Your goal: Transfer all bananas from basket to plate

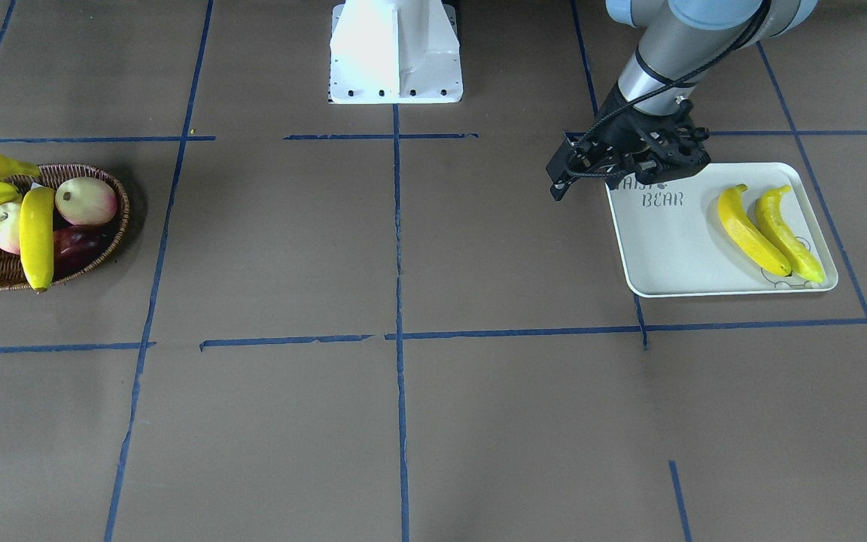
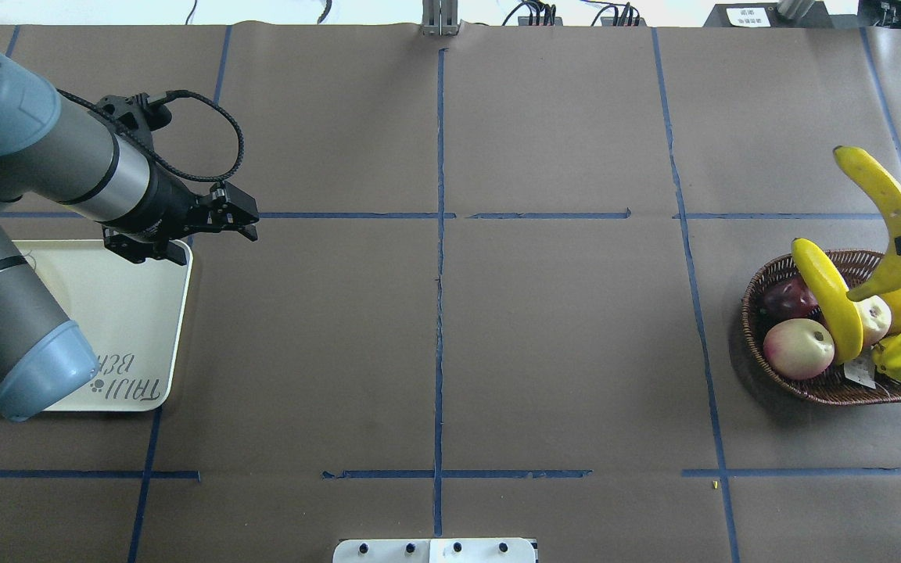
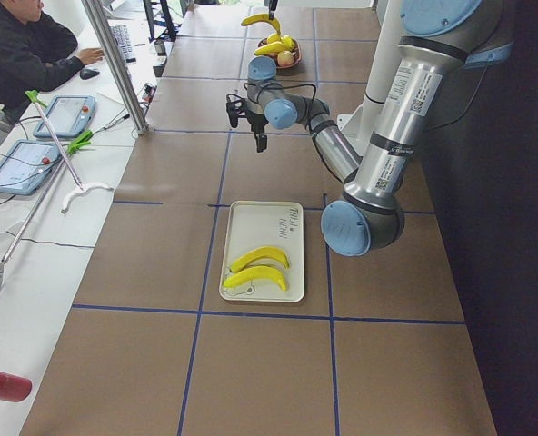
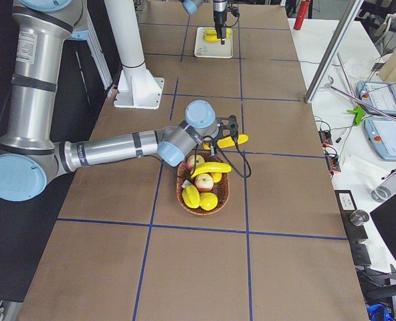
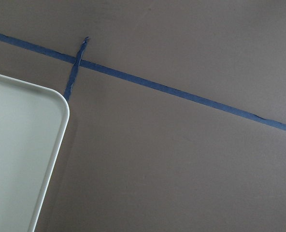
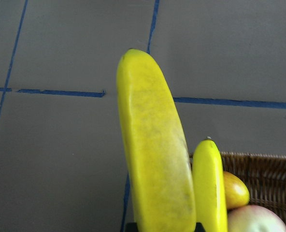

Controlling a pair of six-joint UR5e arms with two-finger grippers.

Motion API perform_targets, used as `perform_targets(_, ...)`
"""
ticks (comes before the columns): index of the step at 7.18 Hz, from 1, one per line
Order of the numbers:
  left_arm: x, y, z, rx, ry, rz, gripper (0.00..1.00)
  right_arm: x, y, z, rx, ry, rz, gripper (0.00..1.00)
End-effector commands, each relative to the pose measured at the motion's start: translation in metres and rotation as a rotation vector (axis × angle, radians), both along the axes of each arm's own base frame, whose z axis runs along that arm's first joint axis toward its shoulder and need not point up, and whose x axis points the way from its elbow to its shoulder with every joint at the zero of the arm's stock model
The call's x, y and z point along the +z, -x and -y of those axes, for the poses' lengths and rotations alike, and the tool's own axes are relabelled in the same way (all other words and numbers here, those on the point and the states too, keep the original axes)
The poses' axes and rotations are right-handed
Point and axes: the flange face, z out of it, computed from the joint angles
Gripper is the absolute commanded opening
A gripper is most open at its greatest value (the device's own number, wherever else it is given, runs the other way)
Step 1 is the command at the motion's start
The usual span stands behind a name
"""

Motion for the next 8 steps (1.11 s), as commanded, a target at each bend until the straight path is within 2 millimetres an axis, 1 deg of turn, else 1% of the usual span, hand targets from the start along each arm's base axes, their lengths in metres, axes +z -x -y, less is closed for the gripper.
perform_targets(1,-0.027,-0.022,-0.012,-0.021,0.025,-0.089,0.99,-0.078,0.088,0.042,0.012,0.026,-0.011,0.0)
perform_targets(2,-0.029,-0.027,-0.008,-0.046,0.028,-0.147,0.99,-0.108,0.134,0.042,0.03,0.049,0.005,0.0)
perform_targets(3,-0.028,-0.036,0.0,-0.058,0.013,-0.202,0.99,-0.135,0.177,0.033,0.047,0.028,0.01,0.0)
perform_targets(4,-0.029,-0.039,0.003,-0.077,0.012,-0.278,0.99,-0.157,0.212,0.01,0.043,-0.001,0.024,0.0)
perform_targets(5,-0.035,-0.043,0.005,-0.094,0.005,-0.379,0.99,-0.183,0.245,-0.013,0.052,-0.005,0.055,0.0)
perform_targets(6,-0.038,-0.055,-0.001,-0.086,0.005,-0.485,0.99,-0.213,0.284,-0.034,0.074,0.007,0.098,0.0)
perform_targets(7,-0.051,-0.063,-0.001,-0.088,0.025,-0.557,0.99,-0.238,0.324,-0.062,0.082,-0.002,0.132,0.0)
perform_targets(8,-0.075,-0.07,-0.001,-0.109,0.021,-0.603,0.99,-0.247,0.342,-0.079,0.071,-0.01,0.135,0.0)
